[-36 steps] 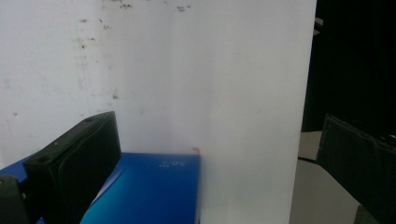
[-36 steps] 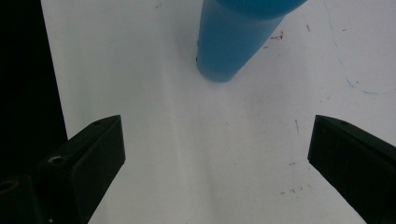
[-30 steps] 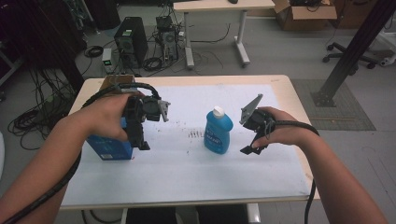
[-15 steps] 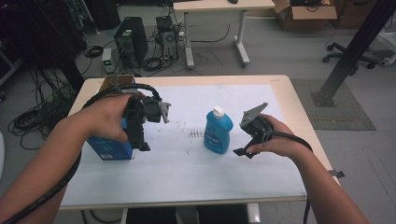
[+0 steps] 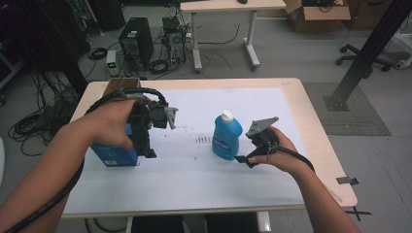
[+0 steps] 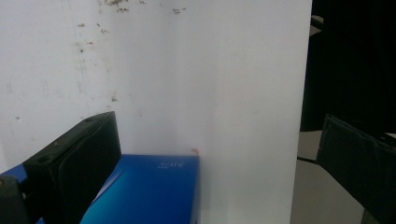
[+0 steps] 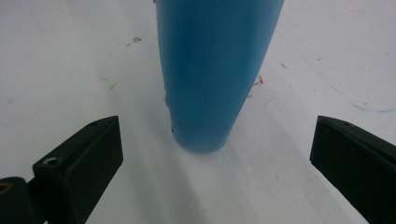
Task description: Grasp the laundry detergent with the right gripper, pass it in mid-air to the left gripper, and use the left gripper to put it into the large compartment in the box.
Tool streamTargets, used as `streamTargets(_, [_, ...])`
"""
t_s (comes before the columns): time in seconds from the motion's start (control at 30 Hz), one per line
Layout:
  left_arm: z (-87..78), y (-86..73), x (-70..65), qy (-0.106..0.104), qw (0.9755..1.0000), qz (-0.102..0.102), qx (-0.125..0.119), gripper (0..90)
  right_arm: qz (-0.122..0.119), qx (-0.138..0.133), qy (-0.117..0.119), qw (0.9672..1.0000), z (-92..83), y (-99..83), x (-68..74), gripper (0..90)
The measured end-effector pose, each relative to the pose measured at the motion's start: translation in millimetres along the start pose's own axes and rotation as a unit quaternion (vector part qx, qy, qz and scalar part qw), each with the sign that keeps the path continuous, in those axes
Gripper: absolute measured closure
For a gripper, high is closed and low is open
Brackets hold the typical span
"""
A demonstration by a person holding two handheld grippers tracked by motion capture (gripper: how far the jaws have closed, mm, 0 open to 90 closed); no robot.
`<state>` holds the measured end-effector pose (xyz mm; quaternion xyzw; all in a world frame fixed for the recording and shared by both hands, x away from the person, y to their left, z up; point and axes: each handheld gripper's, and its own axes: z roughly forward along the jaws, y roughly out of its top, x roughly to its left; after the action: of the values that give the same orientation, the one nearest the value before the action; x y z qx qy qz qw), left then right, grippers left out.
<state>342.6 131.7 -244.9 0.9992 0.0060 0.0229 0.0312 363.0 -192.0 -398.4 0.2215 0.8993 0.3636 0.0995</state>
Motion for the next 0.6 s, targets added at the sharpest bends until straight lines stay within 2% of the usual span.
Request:
streamTargets(0.23, [-0.6, 0.8, -0.5, 0.000, 1.0000, 0.004, 0.001, 0.2, 0.015, -0.041, 0.004, 0.9990, 8.5, 1.0, 0.8, 1.7])
streamTargets(0.3, [-0.4, 0.6, -0.4, -0.001, 1.0000, 0.004, 0.002, 0.2, 0.016, -0.044, 0.003, 0.9989, 10.1, 1.1, 1.3, 2.0])
streamTargets(0.43, [1.3, -0.4, -1.2, -0.002, 1.0000, 0.002, 0.003, 0.2, 0.022, -0.056, -0.005, 0.9981, 15.2, 0.3, 2.9, 1.3])
streamTargets(0.6, [3.4, -3.1, -1.6, -0.004, 1.0000, 0.002, 0.005, 0.2, 0.037, -0.084, -0.016, 0.9956, 18.2, -4.2, 3.2, 1.2])
